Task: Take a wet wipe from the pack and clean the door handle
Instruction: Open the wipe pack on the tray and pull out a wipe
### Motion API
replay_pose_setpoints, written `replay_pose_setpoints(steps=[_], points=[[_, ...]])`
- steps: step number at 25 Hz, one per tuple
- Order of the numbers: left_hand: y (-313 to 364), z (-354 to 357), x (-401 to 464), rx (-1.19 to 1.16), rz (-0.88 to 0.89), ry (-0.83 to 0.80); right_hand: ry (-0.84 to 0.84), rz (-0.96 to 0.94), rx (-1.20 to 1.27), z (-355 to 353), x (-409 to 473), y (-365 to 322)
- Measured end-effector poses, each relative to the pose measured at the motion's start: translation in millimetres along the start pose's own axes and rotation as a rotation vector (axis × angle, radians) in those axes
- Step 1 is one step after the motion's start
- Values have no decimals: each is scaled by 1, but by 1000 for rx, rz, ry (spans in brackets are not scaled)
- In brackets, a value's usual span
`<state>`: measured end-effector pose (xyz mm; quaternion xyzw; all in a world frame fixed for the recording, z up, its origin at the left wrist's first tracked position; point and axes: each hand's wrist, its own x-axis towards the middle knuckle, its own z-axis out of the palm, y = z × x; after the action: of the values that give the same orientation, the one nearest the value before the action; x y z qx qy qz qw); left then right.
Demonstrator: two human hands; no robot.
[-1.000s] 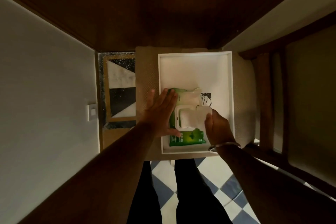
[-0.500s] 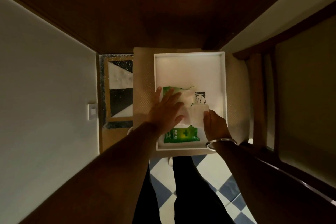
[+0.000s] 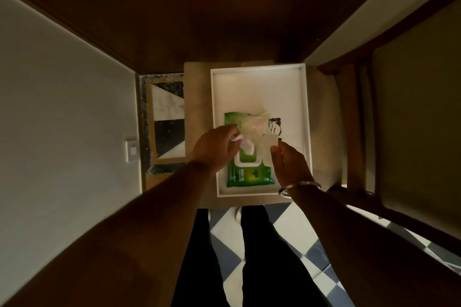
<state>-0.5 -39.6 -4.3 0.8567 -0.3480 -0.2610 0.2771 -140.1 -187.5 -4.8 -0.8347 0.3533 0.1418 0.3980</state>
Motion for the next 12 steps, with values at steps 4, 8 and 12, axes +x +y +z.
replay_pose_setpoints(steps=[4,8,12], points=[[-5,-34,3,-73,-167,102,-89,-88,-98,4,-8,-25],[-20,-46,10,-325,-401,184,-328,-156,-505,27,-9,-40],[-42,-50,4,-562,-489,238,-437,-134,-772,45,-6,-42]])
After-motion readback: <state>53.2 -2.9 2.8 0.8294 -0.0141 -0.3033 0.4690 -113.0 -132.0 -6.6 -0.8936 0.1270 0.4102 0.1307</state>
